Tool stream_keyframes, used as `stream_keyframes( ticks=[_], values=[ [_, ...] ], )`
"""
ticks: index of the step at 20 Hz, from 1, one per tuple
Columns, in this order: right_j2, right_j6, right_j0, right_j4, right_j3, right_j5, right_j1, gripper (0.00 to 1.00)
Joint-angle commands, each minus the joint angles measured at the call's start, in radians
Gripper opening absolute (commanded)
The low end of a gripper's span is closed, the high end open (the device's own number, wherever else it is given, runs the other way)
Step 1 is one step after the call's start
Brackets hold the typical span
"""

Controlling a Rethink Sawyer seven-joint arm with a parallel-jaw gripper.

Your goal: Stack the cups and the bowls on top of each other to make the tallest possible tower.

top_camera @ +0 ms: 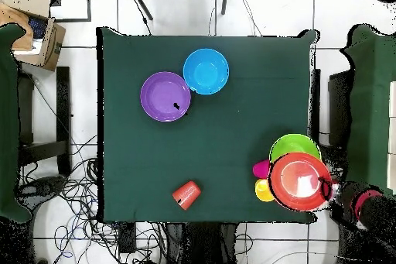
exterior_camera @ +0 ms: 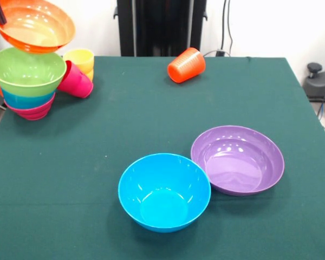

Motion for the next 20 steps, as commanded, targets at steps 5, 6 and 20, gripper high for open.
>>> stream_keyframes(
  ticks=[5, 6, 20],
  values=[
    [-0.08, -0.097, 0.101, -0.077, -0.067, -0.06, 0.046, 0.0],
    [-0.081, -0.097, 0.102, -0.078, -0.068, -0.059, 0.046, 0.0],
    [-0.097, -0.088, 0.118, -0.069, -0.1, -0.037, 0.046, 0.0]
  ],
)
